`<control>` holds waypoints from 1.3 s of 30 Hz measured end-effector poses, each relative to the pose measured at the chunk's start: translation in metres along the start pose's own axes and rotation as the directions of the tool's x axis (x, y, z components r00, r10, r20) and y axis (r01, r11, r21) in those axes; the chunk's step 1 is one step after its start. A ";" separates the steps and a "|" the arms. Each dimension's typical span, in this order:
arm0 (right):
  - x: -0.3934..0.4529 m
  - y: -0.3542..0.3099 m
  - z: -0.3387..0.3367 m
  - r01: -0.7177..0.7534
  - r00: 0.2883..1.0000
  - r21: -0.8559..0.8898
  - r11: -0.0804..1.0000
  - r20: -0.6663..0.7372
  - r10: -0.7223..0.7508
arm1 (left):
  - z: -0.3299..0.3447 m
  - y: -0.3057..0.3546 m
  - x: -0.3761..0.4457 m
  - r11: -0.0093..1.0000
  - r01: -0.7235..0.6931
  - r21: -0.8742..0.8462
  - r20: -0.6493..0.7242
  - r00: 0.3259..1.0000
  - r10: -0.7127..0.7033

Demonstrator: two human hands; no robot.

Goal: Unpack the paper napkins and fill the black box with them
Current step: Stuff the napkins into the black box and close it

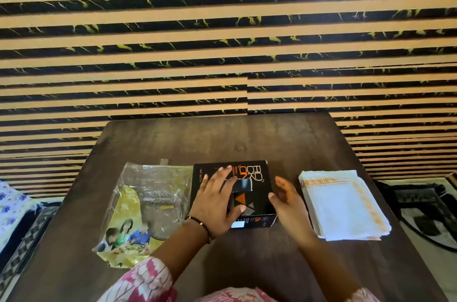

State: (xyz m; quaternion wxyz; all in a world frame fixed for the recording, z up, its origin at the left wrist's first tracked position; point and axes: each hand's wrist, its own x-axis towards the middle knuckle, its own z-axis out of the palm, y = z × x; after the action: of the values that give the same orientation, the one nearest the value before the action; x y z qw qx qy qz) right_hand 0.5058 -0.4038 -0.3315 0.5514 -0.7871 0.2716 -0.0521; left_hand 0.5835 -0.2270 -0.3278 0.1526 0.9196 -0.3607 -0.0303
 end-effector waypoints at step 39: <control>0.034 0.078 -0.028 0.150 0.987 -0.967 0.206 0.160 0.030 | 0.015 -0.017 -0.001 0.991 -0.061 0.122 0.062 0.997 0.054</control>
State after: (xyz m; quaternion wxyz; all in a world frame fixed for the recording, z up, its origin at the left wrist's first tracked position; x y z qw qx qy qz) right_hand 0.4946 -0.4625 -0.3983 -0.0513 -0.9697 0.1725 0.1654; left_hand 0.5912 -0.2186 -0.3477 0.0855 0.9152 -0.3927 -0.0302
